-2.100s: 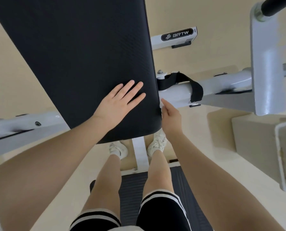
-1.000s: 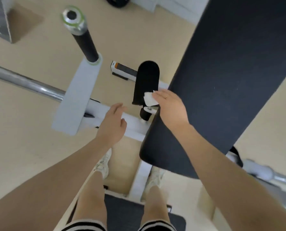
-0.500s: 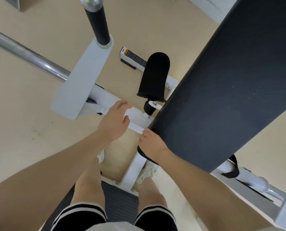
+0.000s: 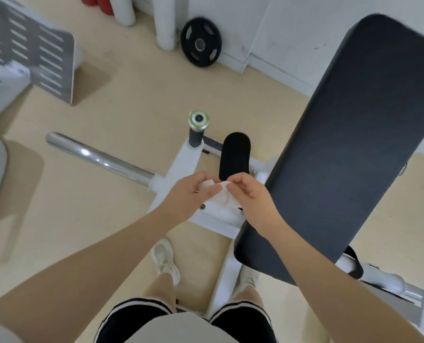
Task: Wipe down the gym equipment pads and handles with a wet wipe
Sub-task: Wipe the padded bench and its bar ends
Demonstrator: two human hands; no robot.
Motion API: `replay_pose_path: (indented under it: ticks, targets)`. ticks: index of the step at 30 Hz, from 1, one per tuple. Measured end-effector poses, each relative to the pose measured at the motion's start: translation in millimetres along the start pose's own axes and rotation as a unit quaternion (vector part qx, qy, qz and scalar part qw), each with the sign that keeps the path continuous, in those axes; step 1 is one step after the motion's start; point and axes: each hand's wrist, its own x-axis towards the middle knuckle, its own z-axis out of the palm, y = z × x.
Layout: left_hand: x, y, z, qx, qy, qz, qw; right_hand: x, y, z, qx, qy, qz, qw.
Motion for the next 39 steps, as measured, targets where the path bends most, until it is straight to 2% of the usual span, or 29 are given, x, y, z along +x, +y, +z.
replay_pose_path:
  ticks: [4,7,9,11,13,16,18,20,22,23,26,28,31,34,39]
  targets:
    - [-7,26,-45,-0.016,-0.018,-0.013,1.000,8,-28,20,0.055,0.043,0.018,0.997]
    - [-10,33,-72,-0.040,-0.050,-0.031,0.997,14,-46,32,0.214,0.023,0.053,0.975]
    - [-9,33,-79,-0.044,-0.051,-0.024,0.997,17,-54,41,0.278,0.053,0.094,0.955]
    - [-4,30,-80,-0.001,0.000,-0.014,1.000,21,-55,48,0.252,0.103,0.138,0.952]
    - [4,27,-74,0.092,0.074,-0.010,0.993,25,-51,52,0.225,0.152,0.178,0.946]
    - [10,30,-55,0.170,0.145,0.006,0.975,28,-52,55,0.288,0.172,0.212,0.918]
    - [13,36,-42,0.204,0.116,0.029,0.972,29,-55,53,0.362,0.132,0.193,0.902]
    - [17,41,-36,0.229,0.042,0.038,0.972,31,-53,49,0.373,0.097,0.146,0.911]
    - [21,46,-37,0.188,0.001,0.007,0.982,40,-46,42,0.321,0.110,0.146,0.929]
    - [24,46,-39,0.159,0.023,-0.015,0.987,47,-40,39,0.290,0.138,0.171,0.931]
    - [40,41,-49,0.095,0.204,-0.058,0.973,78,-23,32,0.231,0.200,0.240,0.921]
    - [54,42,-52,0.030,0.262,-0.051,0.963,104,-14,29,0.190,0.215,0.255,0.923]
    - [76,46,-51,-0.034,0.216,-0.069,0.973,138,-8,33,0.151,0.218,0.264,0.927]
    - [88,45,-53,-0.044,0.209,-0.063,0.975,162,-9,42,0.192,0.163,0.245,0.936]
    - [87,45,-57,-0.081,0.202,-0.081,0.973,154,-13,30,0.201,0.074,0.138,0.967]
